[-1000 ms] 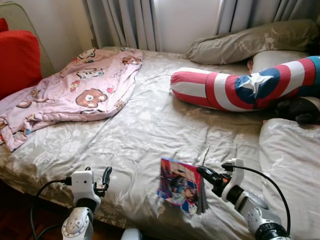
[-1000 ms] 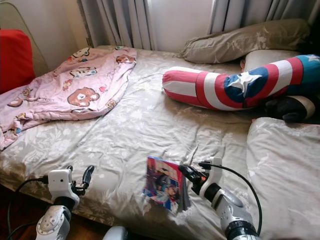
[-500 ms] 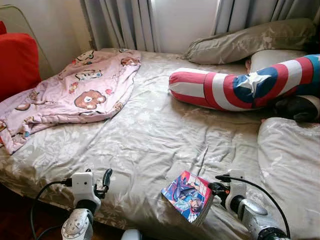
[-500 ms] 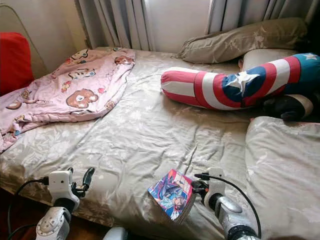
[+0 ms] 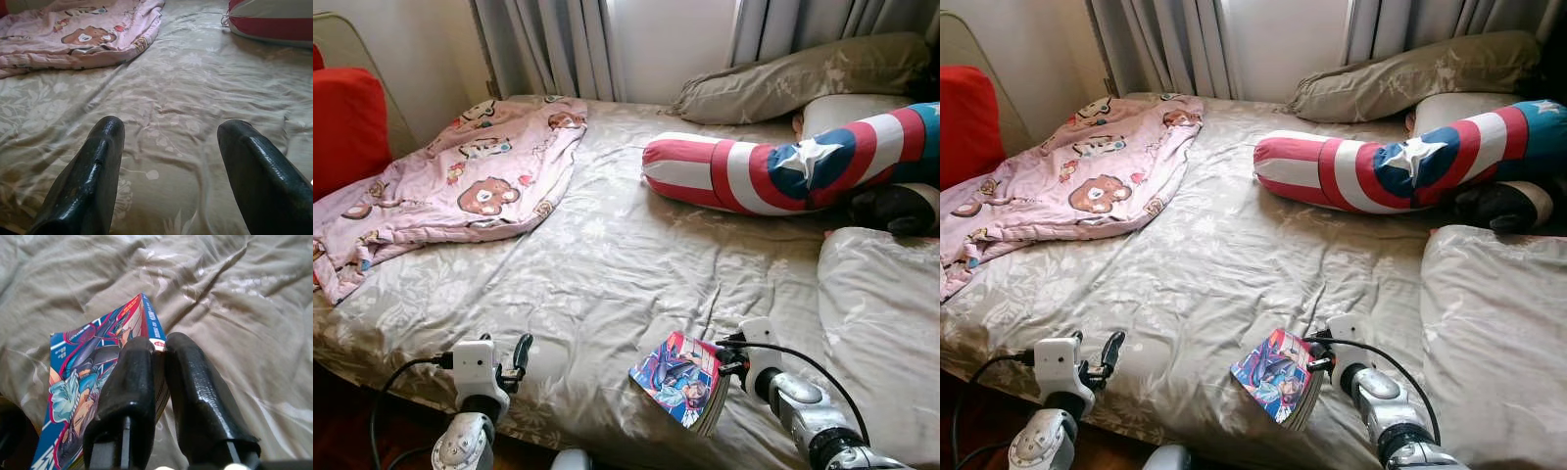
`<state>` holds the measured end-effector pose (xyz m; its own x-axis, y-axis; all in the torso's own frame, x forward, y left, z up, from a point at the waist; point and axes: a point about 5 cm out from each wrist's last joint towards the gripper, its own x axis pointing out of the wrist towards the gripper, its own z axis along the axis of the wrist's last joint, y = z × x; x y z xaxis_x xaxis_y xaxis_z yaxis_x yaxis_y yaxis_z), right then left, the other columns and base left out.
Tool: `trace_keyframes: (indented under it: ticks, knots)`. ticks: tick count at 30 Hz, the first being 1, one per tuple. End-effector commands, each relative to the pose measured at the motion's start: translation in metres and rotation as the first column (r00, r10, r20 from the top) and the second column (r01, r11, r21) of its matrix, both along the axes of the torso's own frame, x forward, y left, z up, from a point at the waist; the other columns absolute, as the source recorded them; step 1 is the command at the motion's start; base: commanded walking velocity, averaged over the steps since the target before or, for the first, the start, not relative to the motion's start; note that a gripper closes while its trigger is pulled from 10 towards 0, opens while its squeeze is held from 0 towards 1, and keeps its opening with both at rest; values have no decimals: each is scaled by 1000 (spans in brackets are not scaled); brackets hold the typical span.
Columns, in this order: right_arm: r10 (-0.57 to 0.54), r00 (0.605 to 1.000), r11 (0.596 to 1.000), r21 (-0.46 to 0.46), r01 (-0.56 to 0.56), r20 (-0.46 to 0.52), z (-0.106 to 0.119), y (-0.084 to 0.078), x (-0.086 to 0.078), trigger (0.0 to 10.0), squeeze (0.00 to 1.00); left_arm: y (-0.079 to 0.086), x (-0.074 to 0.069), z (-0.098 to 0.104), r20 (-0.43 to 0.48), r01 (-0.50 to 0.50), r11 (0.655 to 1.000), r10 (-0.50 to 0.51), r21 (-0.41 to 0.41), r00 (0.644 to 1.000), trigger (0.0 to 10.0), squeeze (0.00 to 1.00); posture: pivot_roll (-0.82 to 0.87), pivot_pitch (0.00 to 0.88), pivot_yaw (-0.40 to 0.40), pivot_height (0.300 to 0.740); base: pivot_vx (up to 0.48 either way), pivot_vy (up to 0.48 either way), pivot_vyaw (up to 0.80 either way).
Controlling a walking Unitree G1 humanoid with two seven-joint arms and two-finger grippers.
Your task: Clean up the room
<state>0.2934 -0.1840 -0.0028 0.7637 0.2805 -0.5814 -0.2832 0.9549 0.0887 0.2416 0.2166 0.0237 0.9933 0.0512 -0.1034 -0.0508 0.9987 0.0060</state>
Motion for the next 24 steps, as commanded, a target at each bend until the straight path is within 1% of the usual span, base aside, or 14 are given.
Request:
trace_keyframes:
  ticks: [1, 3, 5, 6, 7, 11, 19, 23, 24]
  knots:
    - [-8, 996, 997, 72, 2, 84, 15, 4, 14, 10000, 0, 1, 0, 3, 5, 1, 1000, -1, 3, 1000, 10000, 0, 113, 25, 47, 650, 0, 0, 0]
    - [-9, 994, 994, 106, -2, 106, 21, 5, 18, 10000, 0, 2, -1, 3, 4, 1, 1000, -1, 4, 1000, 10000, 0, 117, 27, 49, 650, 0, 0, 0]
    - [-4, 993, 993, 117, -9, 116, 23, 6, 19, 10000, 0, 2, -1, 3, 3, 1, 1000, -1, 4, 1000, 10000, 0, 117, 28, 51, 650, 0, 0, 0]
    - [1, 993, 994, 112, -14, 115, 23, 6, 20, 10000, 0, 2, -1, 3, 3, 2, 1000, -2, 4, 1000, 10000, 0, 117, 28, 51, 650, 0, 0, 0]
    - [26, 994, 996, 82, -34, 102, 24, 7, 21, 10000, 0, 3, -2, 3, 1, 2, 1000, -2, 5, 1000, 10000, 0, 123, 28, 53, 650, 0, 0, 0]
    - [47, 994, 997, 54, -53, 95, 24, 8, 22, 10000, 0, 3, -2, 4, 1, 2, 1000, -2, 7, 1000, 10000, 0, 126, 29, 53, 650, 0, 0, 0]
    - [60, 994, 998, 16, -62, 92, 28, 5, 26, 10000, 0, 4, -3, 5, -4, 3, 1000, -3, 10, 1000, 10000, 0, 131, 30, 56, 650, 0, 0, 0]
    - [81, 993, 997, -20, -79, 87, 28, 4, 26, 10000, 0, 4, -3, 5, -6, 5, 1000, -5, 10, 1000, 10000, 0, 133, 32, 57, 650, 0, 0, 0]
    - [85, 992, 996, -22, -84, 89, 28, 4, 26, 10000, 235, 4, -3, 5, -6, 4, 1000, -4, 10, 1000, 10000, 0, 133, 32, 57, 650, 0, 0, 0]
